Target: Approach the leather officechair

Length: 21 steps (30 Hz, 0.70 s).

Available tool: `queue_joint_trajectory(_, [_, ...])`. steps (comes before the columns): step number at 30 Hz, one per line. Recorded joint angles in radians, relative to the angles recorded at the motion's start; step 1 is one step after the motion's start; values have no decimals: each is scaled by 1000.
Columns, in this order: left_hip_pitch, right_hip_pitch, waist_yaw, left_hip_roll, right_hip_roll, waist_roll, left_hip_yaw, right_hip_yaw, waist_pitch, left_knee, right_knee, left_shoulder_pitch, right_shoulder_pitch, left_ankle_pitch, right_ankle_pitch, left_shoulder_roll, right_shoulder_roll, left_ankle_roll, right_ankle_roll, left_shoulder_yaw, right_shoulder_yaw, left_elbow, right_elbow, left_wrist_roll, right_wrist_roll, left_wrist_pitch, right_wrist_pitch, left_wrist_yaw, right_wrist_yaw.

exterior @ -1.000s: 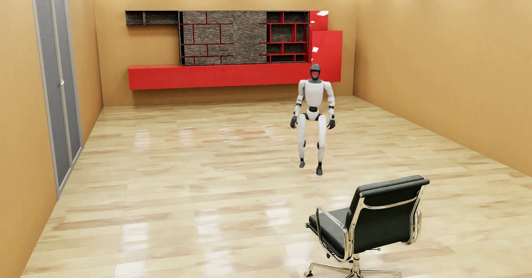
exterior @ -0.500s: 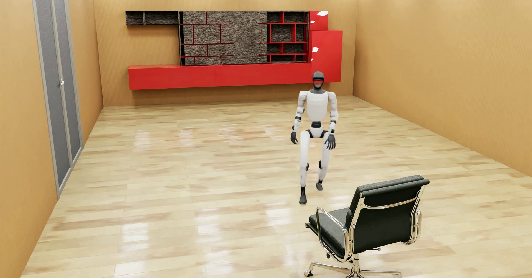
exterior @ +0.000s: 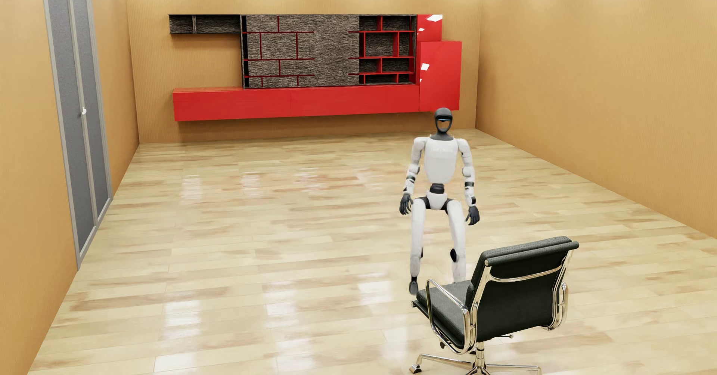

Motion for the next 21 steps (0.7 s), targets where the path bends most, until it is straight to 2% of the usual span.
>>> queue_joint_trajectory(1, [-1,-15,4,13,-24,0,44,38,4,41,116,64,-35,52,-54,-18,-23,9,20,32,5,-7,-51,-21,23,1,-14,63,-3])
queue_joint_trajectory(2, [2,-61,8,23,-50,-8,93,81,11,146,282,104,-60,-26,-27,-55,-35,20,42,69,1,8,-86,-51,37,9,-24,133,-32])
queue_joint_trajectory(3, [15,-117,15,24,-58,-21,115,122,16,213,426,105,-75,-84,96,-91,-22,13,64,92,-9,45,-81,-78,47,35,-15,171,-83])
queue_joint_trajectory(4, [52,-161,23,19,-80,-34,135,125,14,212,510,82,-87,-116,203,-110,12,4,155,84,-25,88,-31,-83,48,61,21,153,-130])
queue_joint_trajectory(5, [102,-188,29,6,-128,-44,158,104,9,165,529,50,-104,-122,196,-118,39,-4,190,43,-30,113,50,-59,32,72,88,90,-136])
queue_joint_trajectory(6, [156,-204,33,-12,-176,-52,176,69,1,97,499,17,-125,-115,159,-115,46,-9,132,-3,-7,102,142,-23,-9,62,159,32,-80])
queue_joint_trajectory(7, [201,-211,34,-28,-211,-58,187,33,-7,38,431,-12,-143,-110,115,-106,33,-14,76,-21,40,63,227,-1,-75,35,199,17,24])
queue_joint_trajectory(8, [228,-206,34,-39,-236,-62,192,-4,-14,7,323,-36,-152,-116,76,-100,16,-19,61,-9,82,8,297,-2,-139,6,204,44,133])
queue_joint_trajectory(9, [241,-199,33,-45,-233,-66,189,-8,-19,1,183,-60,-152,-131,84,-105,15,-25,85,26,87,-46,351,-8,-175,-26,204,94,192])
queue_joint_trajectory(10, [246,-176,34,-51,-235,-71,184,-25,-24,4,0,-82,-141,-148,143,-101,32,-30,118,70,56,-95,379,-21,-173,-71,224,143,179])
queue_joint_trajectory(11, [253,-142,34,-53,-235,-79,179,-65,-28,-7,-104,-108,-125,-156,212,-100,56,-34,74,112,8,-144,397,-41,-151,-97,245,188,116])
queue_joint_trajectory(12, [258,-120,33,-57,-240,-86,177,-78,-31,-5,-128,-126,-109,-163,202,-110,77,-39,68,169,-31,-187,422,-61,-133,-109,264,232,45])
queue_joint_trajectory(13, [264,-107,31,-56,-241,-92,177,-83,-32,0,-136,-133,-97,-163,197,-133,90,-45,63,241,-48,-223,455,-82,-129,-113,283,279,16])
queue_joint_trajectory(14, [274,-93,30,-52,-237,-94,177,-88,-34,0,-145,-134,-89,-165,202,-163,91,-50,61,316,-42,-250,487,-104,-139,-114,301,331,38])
queue_joint_trajectory(15, [285,-75,28,-47,-231,-94,173,-96,-36,-6,-161,-139,-79,-167,209,-193,83,-57,60,370,-24,-265,504,-118,-153,-116,309,378,91])
queue_joint_trajectory(16, [296,-51,27,-42,-221,-92,164,-109,-38,-18,-190,-149,-64,-167,211,-211,69,-64,57,384,-7,-267,499,-118,-164,-116,302,405,142])
queue_joint_trajectory(17, [310,-21,26,-36,-208,-89,155,-125,-42,-37,-232,-162,-47,-173,213,-211,55,-70,53,359,4,-258,477,-101,-167,-116,282,398,162])
queue_joint_trajectory(18, [322,10,23,-29,-194,-85,147,-139,-45,-56,-279,-171,-28,-178,215,-197,44,-76,49,307,10,-244,450,-72,-167,-120,259,359,145])
queue_joint_trajectory(19, [331,36,19,-22,-179,-80,140,-151,-48,-70,-320,-176,-14,-184,221,-180,39,-81,47,251,7,-223,430,-43,-164,-128,245,302,102])
queue_joint_trajectory(21, [330,56,10,-6,-158,-71,128,-164,-53,-72,-358,-172,-7,-194,219,-165,53,-91,47,175,-27,-152,421,-20,-135,-120,255,188,33])
